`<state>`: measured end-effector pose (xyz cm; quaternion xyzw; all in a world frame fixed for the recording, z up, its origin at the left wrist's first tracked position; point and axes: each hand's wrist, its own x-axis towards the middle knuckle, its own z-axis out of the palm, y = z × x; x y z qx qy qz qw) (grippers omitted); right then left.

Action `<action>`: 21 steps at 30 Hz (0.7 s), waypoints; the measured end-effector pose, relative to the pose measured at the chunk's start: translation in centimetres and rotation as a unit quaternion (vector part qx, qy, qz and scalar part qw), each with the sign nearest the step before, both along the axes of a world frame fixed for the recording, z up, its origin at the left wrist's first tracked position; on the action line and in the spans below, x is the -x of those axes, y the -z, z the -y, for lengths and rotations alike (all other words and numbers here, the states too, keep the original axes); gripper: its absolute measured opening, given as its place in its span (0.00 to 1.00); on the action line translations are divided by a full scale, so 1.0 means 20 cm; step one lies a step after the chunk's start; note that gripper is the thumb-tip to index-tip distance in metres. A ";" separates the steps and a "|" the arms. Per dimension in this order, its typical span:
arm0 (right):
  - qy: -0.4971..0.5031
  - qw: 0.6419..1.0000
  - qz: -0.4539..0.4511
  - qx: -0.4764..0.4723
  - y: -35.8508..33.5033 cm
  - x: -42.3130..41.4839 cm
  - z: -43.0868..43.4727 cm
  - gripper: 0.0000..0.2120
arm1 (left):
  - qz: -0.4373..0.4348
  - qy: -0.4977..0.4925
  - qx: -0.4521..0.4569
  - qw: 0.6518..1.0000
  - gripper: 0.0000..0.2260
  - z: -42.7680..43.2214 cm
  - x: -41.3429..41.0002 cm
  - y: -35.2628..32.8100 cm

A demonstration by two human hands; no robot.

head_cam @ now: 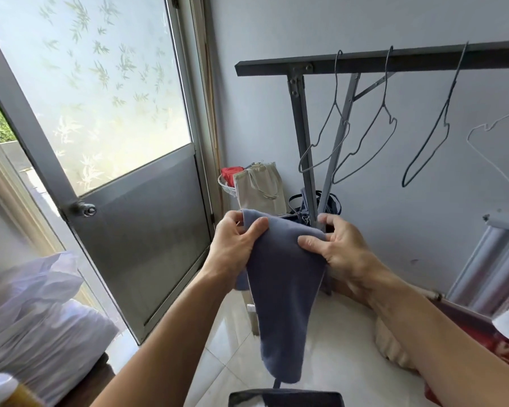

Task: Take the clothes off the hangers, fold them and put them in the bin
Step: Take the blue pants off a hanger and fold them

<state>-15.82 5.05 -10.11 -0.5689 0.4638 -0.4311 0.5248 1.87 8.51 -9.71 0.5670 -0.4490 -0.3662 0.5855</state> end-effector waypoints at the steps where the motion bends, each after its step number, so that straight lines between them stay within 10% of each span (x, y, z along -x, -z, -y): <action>1: 0.017 1.000 -0.003 0.011 -0.01 -0.01 0.00 0.34 | 0.018 -0.031 -0.007 0.999 0.13 0.01 -0.01 0.00; 8: -0.011 0.998 0.054 0.030 -0.05 -0.03 0.01 0.12 | -0.035 0.014 0.005 0.999 0.08 0.00 -0.06 -0.07; 21: -0.088 0.995 0.013 -0.042 -0.12 0.03 0.06 0.17 | -0.071 0.121 -0.094 0.986 0.18 -0.04 -0.08 -0.15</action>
